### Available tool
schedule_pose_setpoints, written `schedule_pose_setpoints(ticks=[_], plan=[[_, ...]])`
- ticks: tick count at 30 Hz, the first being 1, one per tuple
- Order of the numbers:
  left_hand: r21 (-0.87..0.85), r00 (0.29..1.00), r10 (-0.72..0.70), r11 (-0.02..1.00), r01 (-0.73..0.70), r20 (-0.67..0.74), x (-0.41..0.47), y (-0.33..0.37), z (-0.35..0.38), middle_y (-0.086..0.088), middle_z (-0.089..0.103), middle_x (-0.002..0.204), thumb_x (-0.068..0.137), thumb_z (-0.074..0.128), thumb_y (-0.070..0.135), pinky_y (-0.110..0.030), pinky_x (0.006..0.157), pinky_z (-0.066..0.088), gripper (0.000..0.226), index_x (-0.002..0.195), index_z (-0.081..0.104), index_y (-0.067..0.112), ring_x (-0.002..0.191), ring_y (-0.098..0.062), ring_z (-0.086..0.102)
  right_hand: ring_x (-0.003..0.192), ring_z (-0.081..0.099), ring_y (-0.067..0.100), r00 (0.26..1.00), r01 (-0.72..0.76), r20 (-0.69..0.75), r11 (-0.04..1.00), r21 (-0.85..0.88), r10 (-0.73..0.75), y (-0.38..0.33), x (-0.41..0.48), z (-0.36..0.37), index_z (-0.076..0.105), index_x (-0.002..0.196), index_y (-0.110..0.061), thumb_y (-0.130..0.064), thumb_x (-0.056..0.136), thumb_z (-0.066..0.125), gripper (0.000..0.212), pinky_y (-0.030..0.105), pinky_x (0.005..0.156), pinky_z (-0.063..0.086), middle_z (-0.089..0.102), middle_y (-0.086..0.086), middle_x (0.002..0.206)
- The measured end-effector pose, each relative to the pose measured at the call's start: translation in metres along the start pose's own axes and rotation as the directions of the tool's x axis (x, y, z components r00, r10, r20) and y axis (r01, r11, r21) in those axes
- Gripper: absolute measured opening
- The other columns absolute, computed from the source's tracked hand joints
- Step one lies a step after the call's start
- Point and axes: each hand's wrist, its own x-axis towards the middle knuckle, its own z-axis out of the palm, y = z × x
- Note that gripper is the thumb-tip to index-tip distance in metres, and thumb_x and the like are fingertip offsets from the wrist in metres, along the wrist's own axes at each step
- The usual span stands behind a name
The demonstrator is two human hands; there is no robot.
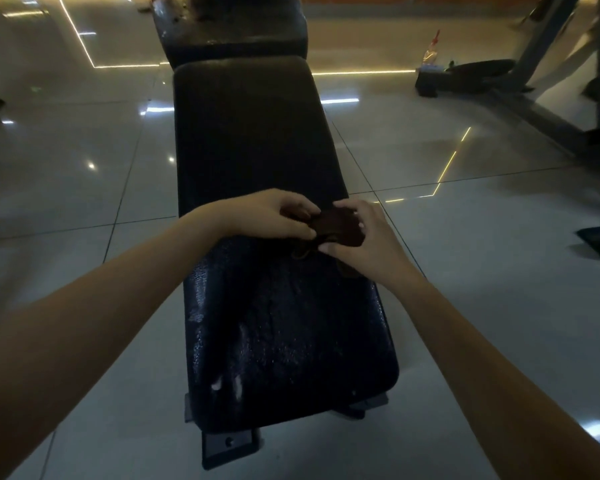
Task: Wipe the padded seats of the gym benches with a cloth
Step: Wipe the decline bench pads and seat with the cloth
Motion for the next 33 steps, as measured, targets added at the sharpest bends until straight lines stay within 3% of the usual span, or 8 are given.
schedule_pose_setpoints(ticks=[4, 8, 13, 18, 22, 25, 28, 33], plan=[[0.110, 0.998, 0.015, 0.994, -0.008, -0.067, 0.007, 0.001, 0.019, 0.010, 0.056, 0.118, 0.087, 0.072, 0.030, -0.024, 0.088, 0.045, 0.055, 0.137, 0.049, 0.027, 0.104, -0.008, 0.057, 0.120, 0.049, 0.013, 0.993, -0.039, 0.113, 0.999, -0.026, 0.042, -0.005, -0.001, -0.013, 0.050, 0.131, -0.040, -0.030, 0.074, 0.085, 0.068, 0.027, 0.097, 0.047, 0.046, -0.008, 0.129], [0.109, 0.977, 0.034, 0.994, -0.011, -0.210, 0.011, -0.001, 0.016, 0.008, 0.065, 0.107, 0.089, 0.065, 0.020, -0.026, 0.086, 0.050, 0.030, 0.119, 0.066, 0.023, 0.095, -0.007, 0.061, 0.108, 0.058, 0.007, 0.979, -0.133, 0.161, 0.990, 0.050, 0.123, -0.013, 0.004, -0.027, 0.059, 0.129, -0.033, -0.035, 0.075, 0.084, 0.060, 0.018, 0.086, 0.047, 0.059, -0.009, 0.119], [-0.055, 0.968, 0.059, 0.996, -0.075, -0.245, -0.003, -0.008, -0.001, 0.011, 0.067, 0.094, 0.095, 0.061, 0.020, -0.011, 0.069, 0.046, 0.013, 0.103, 0.071, 0.023, 0.081, 0.005, 0.062, 0.076, 0.062, 0.001, 0.986, -0.111, 0.117, 0.990, -0.088, 0.121, -0.020, 0.007, -0.040, 0.072, 0.084, -0.036, -0.036, 0.077, 0.082, 0.012, 0.015, 0.069, 0.046, 0.069, -0.010, 0.084], [-0.312, 0.967, -0.005, 0.947, -0.077, -0.253, -0.011, -0.015, -0.003, 0.002, 0.066, 0.103, 0.099, 0.056, 0.018, -0.016, 0.069, 0.053, 0.014, 0.110, 0.065, 0.021, 0.092, -0.008, 0.066, 0.082, 0.064, 0.001, 0.985, -0.121, 0.114, 0.988, -0.098, 0.132, -0.025, 0.001, -0.034, 0.071, 0.086, -0.035, -0.055, 0.071, 0.080, 0.027, 0.015, 0.068, 0.047, 0.070, -0.012, 0.087], [-0.440, 0.971, 0.005, 0.891, -0.113, -0.240, -0.020, -0.011, -0.007, 0.001, 0.066, 0.108, 0.099, 0.056, 0.018, -0.018, 0.072, 0.055, 0.018, 0.115, 0.063, 0.021, 0.096, -0.008, 0.067, 0.073, 0.061, -0.003, 0.985, -0.105, 0.123, 0.989, -0.107, 0.118, -0.025, -0.002, -0.021, 0.064, 0.086, -0.034, -0.043, 0.077, 0.081, 0.022, 0.009, 0.061, 0.042, 0.065, -0.014, 0.087], [-0.466, 0.963, 0.034, 0.870, -0.159, -0.267, -0.025, -0.009, -0.014, 0.004, 0.064, 0.106, 0.097, 0.056, 0.011, -0.018, 0.072, 0.054, 0.024, 0.119, 0.063, 0.021, 0.095, -0.005, 0.066, 0.071, 0.061, 0.004, 0.979, -0.161, 0.142, 0.981, 0.108, 0.145, -0.031, 0.002, -0.027, 0.059, 0.074, -0.028, -0.025, 0.085, 0.075, 0.019, 0.018, 0.067, 0.046, 0.063, -0.008, 0.077], [-0.496, 0.963, 0.062, 0.848, -0.189, -0.262, -0.029, -0.010, -0.023, 0.000, 0.066, 0.106, 0.094, 0.057, 0.001, -0.025, 0.079, 0.056, 0.028, 0.116, 0.064, 0.019, 0.100, -0.013, 0.067, 0.070, 0.052, 0.018, 0.972, -0.229, 0.143, 0.892, 0.391, 0.186, -0.045, 0.007, -0.041, 0.055, 0.062, -0.030, -0.030, 0.069, 0.067, 0.014, 0.034, 0.063, 0.040, 0.053, -0.003, 0.070], [-0.490, 0.979, 0.073, 0.857, -0.160, -0.192, -0.033, -0.007, -0.030, -0.004, 0.068, 0.109, 0.091, 0.057, -0.007, -0.033, 0.087, 0.057, 0.039, 0.120, 0.062, 0.019, 0.103, -0.021, 0.068, 0.074, 0.050, 0.018, 0.978, -0.206, 0.072, 0.852, 0.481, 0.196, -0.068, 0.012, -0.051, 0.046, 0.072, -0.021, -0.029, 0.069, 0.055, 0.013, 0.035, 0.062, 0.042, 0.047, 0.001, 0.078]])
